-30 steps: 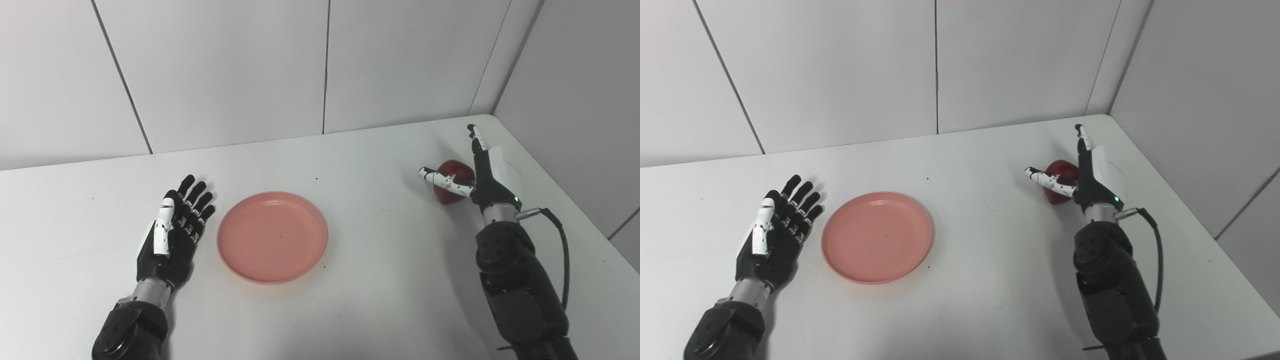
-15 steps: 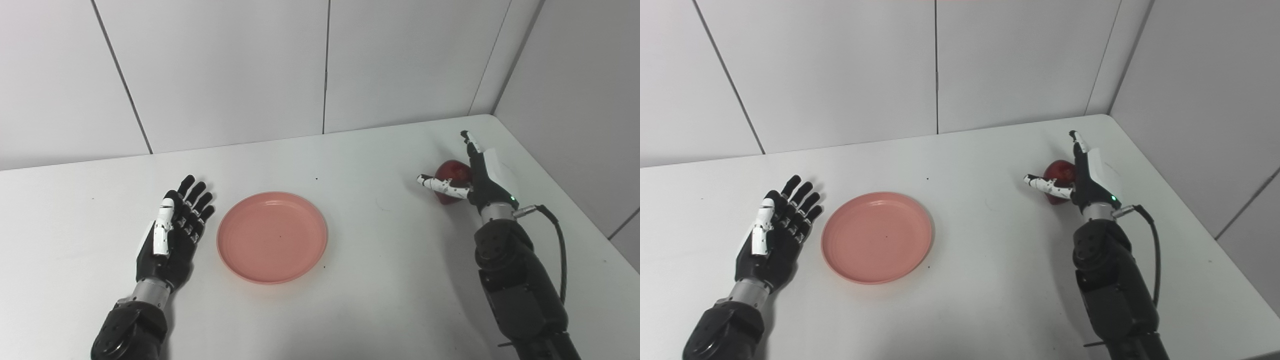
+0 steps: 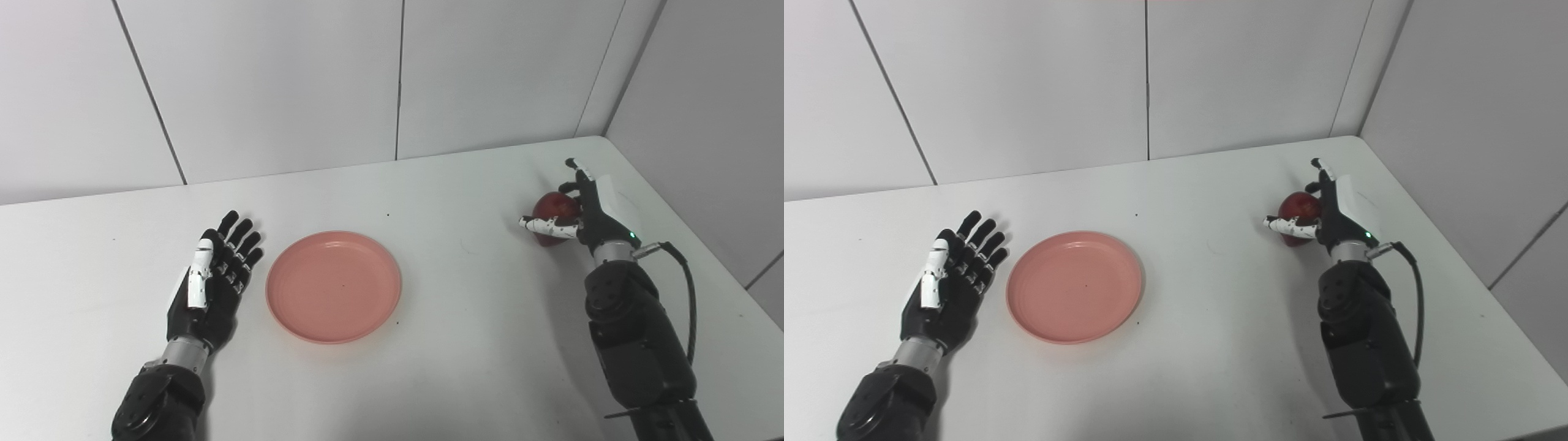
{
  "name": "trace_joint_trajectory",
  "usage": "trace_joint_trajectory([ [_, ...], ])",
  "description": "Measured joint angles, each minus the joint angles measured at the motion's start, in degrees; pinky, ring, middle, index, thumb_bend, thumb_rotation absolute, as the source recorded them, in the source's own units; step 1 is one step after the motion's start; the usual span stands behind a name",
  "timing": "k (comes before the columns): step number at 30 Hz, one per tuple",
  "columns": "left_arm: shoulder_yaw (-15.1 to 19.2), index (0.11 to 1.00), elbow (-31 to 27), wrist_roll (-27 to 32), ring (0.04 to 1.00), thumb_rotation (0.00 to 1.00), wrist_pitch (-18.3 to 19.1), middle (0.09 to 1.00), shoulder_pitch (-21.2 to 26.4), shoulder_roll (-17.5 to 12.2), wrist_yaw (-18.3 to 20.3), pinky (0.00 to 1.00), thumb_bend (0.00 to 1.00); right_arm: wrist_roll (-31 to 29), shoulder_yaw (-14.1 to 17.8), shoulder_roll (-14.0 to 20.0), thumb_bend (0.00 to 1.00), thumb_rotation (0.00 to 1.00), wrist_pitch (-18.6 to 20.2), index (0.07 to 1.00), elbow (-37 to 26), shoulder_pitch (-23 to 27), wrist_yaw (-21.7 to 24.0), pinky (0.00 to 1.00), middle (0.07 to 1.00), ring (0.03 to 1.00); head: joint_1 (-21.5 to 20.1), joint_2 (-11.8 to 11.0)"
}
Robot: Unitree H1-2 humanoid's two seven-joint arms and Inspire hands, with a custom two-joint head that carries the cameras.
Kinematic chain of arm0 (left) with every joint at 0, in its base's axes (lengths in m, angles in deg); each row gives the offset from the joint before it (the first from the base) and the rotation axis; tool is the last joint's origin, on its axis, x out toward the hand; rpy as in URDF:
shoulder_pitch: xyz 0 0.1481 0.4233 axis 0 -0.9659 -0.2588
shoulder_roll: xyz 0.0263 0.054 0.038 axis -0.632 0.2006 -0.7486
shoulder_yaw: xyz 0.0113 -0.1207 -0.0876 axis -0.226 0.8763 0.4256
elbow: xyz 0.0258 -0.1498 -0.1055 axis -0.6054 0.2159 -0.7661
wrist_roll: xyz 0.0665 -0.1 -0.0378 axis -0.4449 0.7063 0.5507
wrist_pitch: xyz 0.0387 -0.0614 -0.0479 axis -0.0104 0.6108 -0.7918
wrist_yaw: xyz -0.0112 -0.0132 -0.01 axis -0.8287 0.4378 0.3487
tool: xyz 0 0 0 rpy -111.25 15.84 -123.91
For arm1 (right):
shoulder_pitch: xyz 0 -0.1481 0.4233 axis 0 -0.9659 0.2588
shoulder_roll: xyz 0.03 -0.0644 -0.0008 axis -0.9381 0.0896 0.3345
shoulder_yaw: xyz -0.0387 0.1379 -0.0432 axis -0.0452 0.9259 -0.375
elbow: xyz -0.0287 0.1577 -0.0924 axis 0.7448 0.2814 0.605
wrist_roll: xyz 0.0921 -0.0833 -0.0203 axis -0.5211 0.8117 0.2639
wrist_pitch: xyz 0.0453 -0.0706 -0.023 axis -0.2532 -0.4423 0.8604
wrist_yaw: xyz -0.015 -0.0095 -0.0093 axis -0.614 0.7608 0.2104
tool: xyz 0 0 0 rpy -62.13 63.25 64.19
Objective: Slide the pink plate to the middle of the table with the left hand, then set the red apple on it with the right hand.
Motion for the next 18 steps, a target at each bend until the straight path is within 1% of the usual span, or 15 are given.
trace_joint_trajectory([
  [1,0.0,0.949,0.0,0.0,0.959,1.00,0.0,0.965,0.0,0.0,0.0,0.98,0.38,0.4,0.2,-0.2,1.00,0.30,0.0,0.849,0.0,0.0,0.1,0.28,0.477,0.394,0.1,0.1],
  [2,0.0,0.949,0.0,0.0,0.958,1.00,0.0,0.964,0.0,0.0,0.0,0.97,0.38,0.8,0.4,-0.3,1.00,0.29,0.0,0.837,0.0,0.1,0.3,0.25,0.459,0.368,0.1,0.1],
  [3,0.0,0.948,0.0,0.0,0.957,1.00,0.0,0.963,0.0,0.0,0.0,0.97,0.38,1.3,0.4,-0.4,1.00,0.28,0.0,0.821,0.0,0.2,0.4,0.28,0.499,0.407,0.1,0.1],
  [4,0.0,0.949,0.0,0.0,0.956,1.00,0.1,0.963,0.0,0.0,0.0,0.97,0.38,1.5,0.5,-0.4,0.99,0.27,0.0,0.811,0.0,0.3,0.5,0.34,0.557,0.475,0.1,0.1],
  [5,0.0,0.949,-0.1,0.0,0.956,1.00,0.2,0.963,0.0,0.0,0.0,0.97,0.38,1.5,0.4,-0.4,0.99,0.26,0.0,0.796,0.0,0.3,0.6,0.44,0.637,0.572,0.2,0.1],
  [6,0.0,0.950,-0.1,0.0,0.956,1.00,0.2,0.963,0.0,0.0,0.0,0.97,0.38,1.5,0.4,-0.4,0.97,0.24,0.0,0.771,0.0,0.3,0.6,0.52,0.686,0.632,0.2,0.1],
  [7,0.0,0.950,-0.1,0.0,0.956,1.00,0.2,0.963,0.0,0.0,0.0,0.97,0.38,1.3,0.2,-0.4,0.96,0.22,0.0,0.739,0.0,0.4,0.5,0.56,0.706,0.658,0.2,0.1],
  [8,0.0,0.951,-0.1,0.0,0.957,1.00,0.2,0.963,0.0,0.0,0.0,0.97,0.38,1.1,0.0,-0.3,0.95,0.21,0.0,0.723,0.0,0.4,0.4,0.58,0.706,0.661,0.2,0.1],
  [11,0.0,0.950,-0.1,0.0,0.957,1.00,0.2,0.965,0.0,0.0,0.0,0.97,0.38,-0.1,-0.8,0.1,0.90,0.18,-0.1,0.629,0.1,0.3,-0.4,0.49,0.624,0.569,0.3,0.0],
  [13,0.0,0.948,-0.1,0.0,0.956,1.00,0.3,0.964,0.0,0.0,0.0,0.97,0.38,-0.1,-1.4,0.5,0.89,0.17,-0.1,0.612,0.1,0.3,-0.9,0.46,0.606,0.546,0.3,0.0],
  [14,0.0,0.949,-0.1,0.0,0.956,1.00,0.3,0.964,0.0,0.0,0.0,0.97,0.38,-0.1,-1.8,0.7,0.86,0.15,0.0,0.590,0.2,0.3,-1.0,0.44,0.582,0.519,0.4,0.0],
  [16,0.0,0.948,-0.1,0.0,0.956,1.00,0.3,0.963,0.0,0.0,0.0,0.97,0.38,-0.1,-2.4,1.1,0.84,0.13,0.0,0.561,0.3,0.3,-1.0,0.42,0.559,0.498,0.4,0.0],
  [18,0.0,0.946,-0.1,0.0,0.955,1.00,0.3,0.963,0.0,0.0,0.0,0.96,0.38,0.0,-2.6,1.4,0.60,0.14,0.0,0.504,0.4,0.3,-1.0,0.38,0.531,0.462,0.4,0.0],
])
